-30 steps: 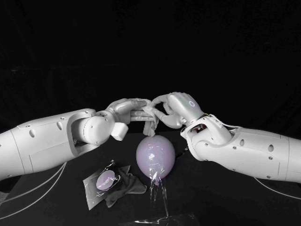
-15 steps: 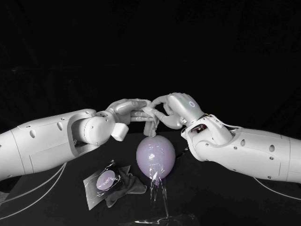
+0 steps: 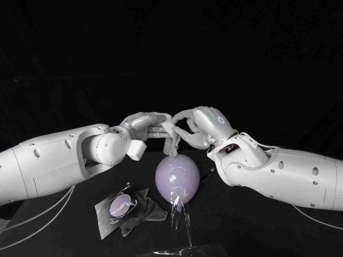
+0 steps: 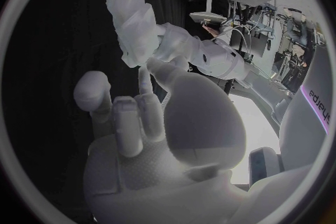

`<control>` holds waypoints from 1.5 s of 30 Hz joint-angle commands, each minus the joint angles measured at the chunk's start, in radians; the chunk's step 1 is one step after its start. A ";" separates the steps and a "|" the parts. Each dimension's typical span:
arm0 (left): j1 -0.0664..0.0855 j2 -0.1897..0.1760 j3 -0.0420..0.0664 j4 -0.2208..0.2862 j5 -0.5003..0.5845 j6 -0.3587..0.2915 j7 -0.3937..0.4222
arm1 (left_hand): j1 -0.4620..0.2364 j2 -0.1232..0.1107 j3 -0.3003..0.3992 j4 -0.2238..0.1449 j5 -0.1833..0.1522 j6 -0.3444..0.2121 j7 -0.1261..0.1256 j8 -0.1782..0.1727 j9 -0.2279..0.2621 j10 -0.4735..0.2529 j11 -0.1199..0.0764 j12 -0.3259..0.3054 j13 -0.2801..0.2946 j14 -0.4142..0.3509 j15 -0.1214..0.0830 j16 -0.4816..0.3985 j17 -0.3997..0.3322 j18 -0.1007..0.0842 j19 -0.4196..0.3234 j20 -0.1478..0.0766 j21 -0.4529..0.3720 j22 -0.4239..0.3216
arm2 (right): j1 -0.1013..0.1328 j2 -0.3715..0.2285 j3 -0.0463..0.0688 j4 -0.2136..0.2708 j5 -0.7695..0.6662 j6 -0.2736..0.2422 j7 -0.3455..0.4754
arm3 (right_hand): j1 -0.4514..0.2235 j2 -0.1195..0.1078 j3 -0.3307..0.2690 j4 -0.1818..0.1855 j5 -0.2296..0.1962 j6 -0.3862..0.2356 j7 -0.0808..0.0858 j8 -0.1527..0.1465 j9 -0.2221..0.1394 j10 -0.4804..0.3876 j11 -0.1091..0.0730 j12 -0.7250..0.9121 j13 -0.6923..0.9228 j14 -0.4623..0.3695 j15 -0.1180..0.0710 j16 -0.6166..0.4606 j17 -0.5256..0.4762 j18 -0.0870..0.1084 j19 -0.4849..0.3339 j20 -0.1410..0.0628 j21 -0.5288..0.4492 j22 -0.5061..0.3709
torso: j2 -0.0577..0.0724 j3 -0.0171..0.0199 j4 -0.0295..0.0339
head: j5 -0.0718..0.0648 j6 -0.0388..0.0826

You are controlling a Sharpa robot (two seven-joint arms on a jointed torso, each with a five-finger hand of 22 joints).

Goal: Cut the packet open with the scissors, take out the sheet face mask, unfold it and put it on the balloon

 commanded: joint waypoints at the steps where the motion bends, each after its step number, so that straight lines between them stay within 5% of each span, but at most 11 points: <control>1: 0.002 0.001 0.002 0.003 -0.015 -0.016 0.009 | -0.004 -0.002 0.000 0.003 0.002 0.008 0.054 0.042 0.085 0.009 0.000 -0.008 -0.002 -0.014 0.004 -0.010 -0.004 0.003 -0.013 0.003 -0.008 -0.001 | 0.000 -0.002 0.000 0.005 0.006 -0.032 0.031 | 0.001 -0.015 -0.003 0.005 -0.004 0.001 0.004 -0.005 -0.002 0.045 0.005 0.001 0.177 0.091 0.006 0.002 0.226 0.009 -0.009 0.001 -0.006 0.001 | 0.000 0.0003 -0.0007 | 0.000 -0.001; 14: 0.001 0.002 0.002 0.005 -0.016 -0.011 0.006 | -0.003 -0.001 0.000 -0.001 0.002 0.006 0.052 0.044 0.082 0.024 -0.003 -0.007 0.000 0.002 -0.001 -0.003 -0.002 0.006 -0.011 0.004 -0.007 0.002 | -0.002 0.015 0.001 -0.013 0.001 -0.042 0.018 | 0.002 -0.014 -0.003 0.007 -0.004 0.001 0.004 -0.007 -0.002 0.045 0.005 0.001 0.178 0.091 0.006 0.002 0.226 0.009 -0.010 0.001 -0.008 0.000 | 0.001 -0.0003 0.0006 | -0.002 -0.002; 31: 0.001 0.004 0.002 0.006 -0.026 -0.002 0.010 | -0.002 -0.001 0.001 -0.002 0.002 0.006 0.052 0.045 0.082 0.024 -0.003 -0.009 -0.001 0.002 0.000 -0.003 -0.002 0.007 -0.011 0.004 -0.007 0.002 | -0.006 0.047 0.001 -0.053 -0.001 0.039 -0.009 | 0.003 -0.011 -0.002 0.010 -0.004 0.004 0.003 -0.007 -0.002 0.046 0.005 0.002 0.179 0.092 0.006 0.003 0.228 0.010 -0.012 0.001 -0.011 -0.001 | 0.000 -0.0001 0.0005 | -0.001 -0.005; 45: 0.001 0.004 0.002 0.009 -0.031 0.007 0.008 | -0.002 -0.001 0.001 -0.003 0.002 0.006 0.052 0.045 0.081 0.023 -0.003 -0.010 -0.001 0.001 0.000 -0.004 -0.002 0.007 -0.010 0.004 -0.006 0.003 | -0.008 0.049 0.001 -0.061 -0.006 0.073 -0.033 | 0.017 0.036 0.016 0.028 -0.004 0.033 -0.011 0.007 0.008 0.050 -0.006 0.008 0.184 0.095 -0.001 0.007 0.236 0.009 -0.006 -0.002 -0.006 0.005 | 0.000 0.0001 -0.0002 | -0.001 -0.006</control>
